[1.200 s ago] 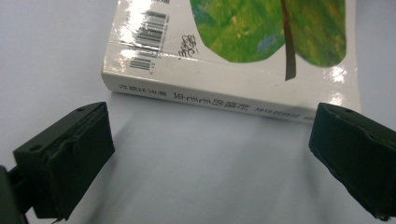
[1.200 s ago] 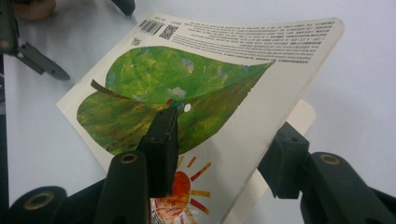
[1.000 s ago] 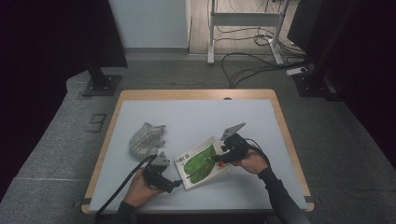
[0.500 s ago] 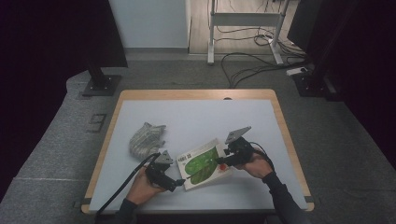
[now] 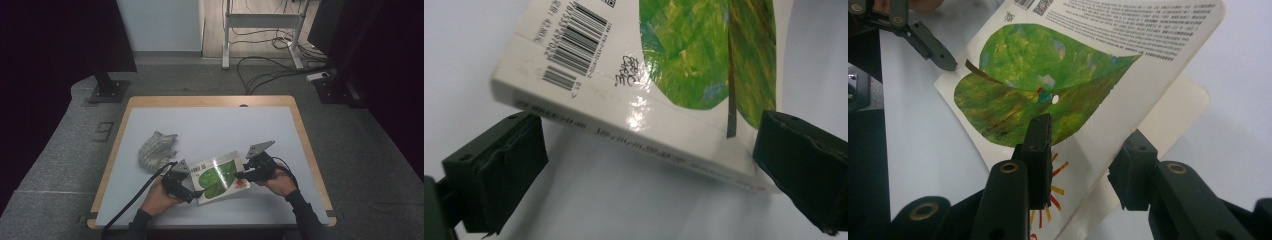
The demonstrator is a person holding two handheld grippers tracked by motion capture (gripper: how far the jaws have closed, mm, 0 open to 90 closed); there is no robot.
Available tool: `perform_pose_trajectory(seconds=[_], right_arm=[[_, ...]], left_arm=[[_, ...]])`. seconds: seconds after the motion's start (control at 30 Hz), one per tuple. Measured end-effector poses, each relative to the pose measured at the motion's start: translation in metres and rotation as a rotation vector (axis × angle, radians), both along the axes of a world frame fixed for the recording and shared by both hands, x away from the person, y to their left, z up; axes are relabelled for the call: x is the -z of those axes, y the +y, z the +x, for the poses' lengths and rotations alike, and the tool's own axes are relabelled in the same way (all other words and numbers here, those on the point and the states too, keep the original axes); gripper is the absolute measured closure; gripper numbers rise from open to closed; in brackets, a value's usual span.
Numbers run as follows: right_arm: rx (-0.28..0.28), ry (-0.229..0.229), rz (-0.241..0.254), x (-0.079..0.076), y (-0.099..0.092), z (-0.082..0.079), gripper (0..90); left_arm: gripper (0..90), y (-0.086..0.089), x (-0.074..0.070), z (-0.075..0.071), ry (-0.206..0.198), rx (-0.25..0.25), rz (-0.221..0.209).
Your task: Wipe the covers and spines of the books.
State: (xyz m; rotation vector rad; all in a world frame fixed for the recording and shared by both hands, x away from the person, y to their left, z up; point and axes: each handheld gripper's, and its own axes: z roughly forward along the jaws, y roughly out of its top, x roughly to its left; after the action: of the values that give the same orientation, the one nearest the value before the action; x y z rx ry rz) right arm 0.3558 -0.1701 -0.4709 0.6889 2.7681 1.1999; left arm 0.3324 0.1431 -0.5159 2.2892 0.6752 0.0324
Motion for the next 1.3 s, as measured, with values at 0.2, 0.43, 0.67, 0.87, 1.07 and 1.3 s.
perform_pose_trajectory(seconds=[0.2, 0.43, 0.67, 0.87, 1.07, 1.3], right_arm=[[0.002, 0.019, 0.018, 0.002, -0.005, 0.0, 63.6], [0.068, 0.045, -0.02, 0.013, -0.005, 0.003, 52.6], [0.105, 0.03, 0.009, 0.01, -0.009, 0.004, 46.8], [0.169, 0.015, -0.003, 0.01, -0.008, 0.011, 34.5], [0.173, 0.063, 0.011, 0.017, 0.001, 0.018, 29.3], [0.19, 0.108, 0.051, 0.015, 0.001, 0.023, 38.4]], left_arm=[[4.1, -0.004, -0.005, -0.001, -0.022, -0.005, 0.002], [19.2, 0.0, -0.016, -0.003, -0.052, -0.037, -0.023], [25.2, 0.0, -0.02, -0.002, -0.061, -0.055, -0.037], [30.2, 0.001, -0.024, -0.003, -0.07, -0.059, -0.041], [33.5, 0.002, -0.026, -0.002, -0.054, -0.068, -0.051], [41.1, 0.004, -0.032, 0.001, -0.028, -0.08, -0.074]])
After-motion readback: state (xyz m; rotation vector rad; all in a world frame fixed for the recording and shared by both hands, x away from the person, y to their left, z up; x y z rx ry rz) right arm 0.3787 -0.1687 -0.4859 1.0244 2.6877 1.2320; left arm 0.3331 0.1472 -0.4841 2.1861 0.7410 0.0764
